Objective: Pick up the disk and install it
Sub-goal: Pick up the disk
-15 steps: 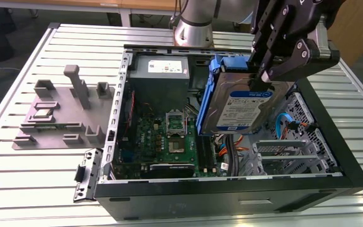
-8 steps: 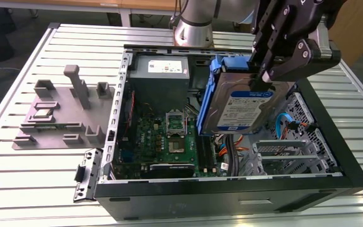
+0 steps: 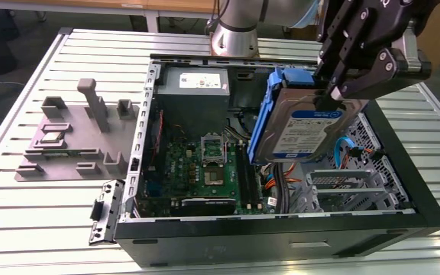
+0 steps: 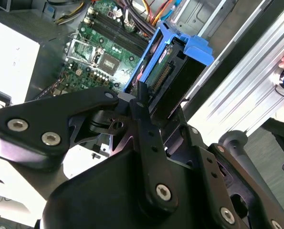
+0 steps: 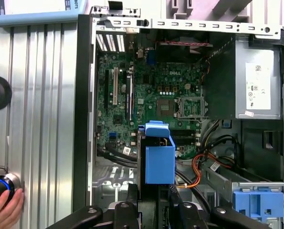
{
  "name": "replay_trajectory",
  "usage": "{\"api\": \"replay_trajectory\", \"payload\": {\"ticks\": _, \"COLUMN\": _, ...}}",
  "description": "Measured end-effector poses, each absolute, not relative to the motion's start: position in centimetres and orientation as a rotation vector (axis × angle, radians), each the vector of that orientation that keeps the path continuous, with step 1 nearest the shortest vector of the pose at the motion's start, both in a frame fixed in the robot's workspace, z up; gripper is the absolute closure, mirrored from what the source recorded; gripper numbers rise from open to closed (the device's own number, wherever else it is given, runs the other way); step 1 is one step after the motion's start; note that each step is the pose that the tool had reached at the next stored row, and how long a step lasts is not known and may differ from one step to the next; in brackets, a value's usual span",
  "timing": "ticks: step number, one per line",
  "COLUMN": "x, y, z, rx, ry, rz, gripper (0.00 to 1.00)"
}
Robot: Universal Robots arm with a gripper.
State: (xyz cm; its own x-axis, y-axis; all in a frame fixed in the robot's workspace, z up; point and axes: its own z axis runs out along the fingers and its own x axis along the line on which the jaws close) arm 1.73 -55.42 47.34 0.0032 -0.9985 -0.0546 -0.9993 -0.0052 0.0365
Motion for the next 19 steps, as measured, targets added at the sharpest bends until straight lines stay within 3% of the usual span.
{"api": "replay_trajectory", "payload": {"ticks": 19, "x": 3.2, "y": -55.4, "z": 47.3, "rx": -2.217, "ry": 2.207, "rz": 0.102, "gripper": 0.65}}
